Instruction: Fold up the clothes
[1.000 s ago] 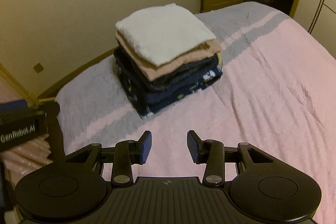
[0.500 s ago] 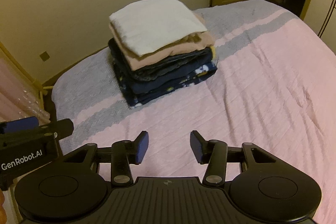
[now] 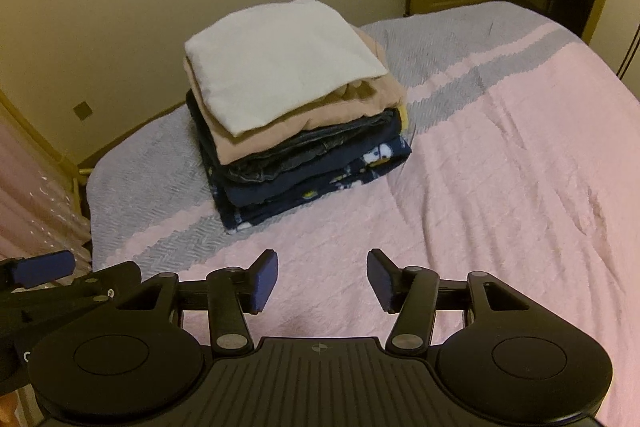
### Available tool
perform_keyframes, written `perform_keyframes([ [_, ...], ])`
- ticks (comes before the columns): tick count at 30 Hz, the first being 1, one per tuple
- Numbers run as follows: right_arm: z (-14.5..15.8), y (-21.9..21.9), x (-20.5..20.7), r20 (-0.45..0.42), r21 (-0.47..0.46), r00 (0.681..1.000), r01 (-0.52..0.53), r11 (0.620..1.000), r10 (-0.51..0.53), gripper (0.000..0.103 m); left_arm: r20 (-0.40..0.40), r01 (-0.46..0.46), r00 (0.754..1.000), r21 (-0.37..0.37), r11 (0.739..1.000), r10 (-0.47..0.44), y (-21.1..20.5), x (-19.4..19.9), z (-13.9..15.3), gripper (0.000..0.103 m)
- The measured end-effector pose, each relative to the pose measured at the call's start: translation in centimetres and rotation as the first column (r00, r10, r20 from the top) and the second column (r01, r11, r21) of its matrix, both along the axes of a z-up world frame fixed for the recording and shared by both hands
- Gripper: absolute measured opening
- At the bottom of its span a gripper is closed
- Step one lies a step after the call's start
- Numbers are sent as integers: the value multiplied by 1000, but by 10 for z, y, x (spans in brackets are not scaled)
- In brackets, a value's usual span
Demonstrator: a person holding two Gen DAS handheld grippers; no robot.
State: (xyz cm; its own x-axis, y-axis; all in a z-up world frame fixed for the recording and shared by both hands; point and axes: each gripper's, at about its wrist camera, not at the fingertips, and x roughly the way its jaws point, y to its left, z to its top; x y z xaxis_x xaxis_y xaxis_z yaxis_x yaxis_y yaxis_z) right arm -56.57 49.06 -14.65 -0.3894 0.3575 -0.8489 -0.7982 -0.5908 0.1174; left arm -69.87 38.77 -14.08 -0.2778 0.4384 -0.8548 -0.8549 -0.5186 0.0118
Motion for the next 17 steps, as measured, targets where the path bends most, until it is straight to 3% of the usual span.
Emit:
perform_keyframes([
  [8, -16, 12, -4, 21, -33, 1000, 1, 999, 0, 54, 2, -5, 1000, -27, 1000, 5, 16, -4, -15, 60],
  [17, -16, 15, -8, 20, -37, 1000, 14, 999, -13, 54, -52, 4, 999, -13, 1000, -5, 19, -5, -13, 60],
])
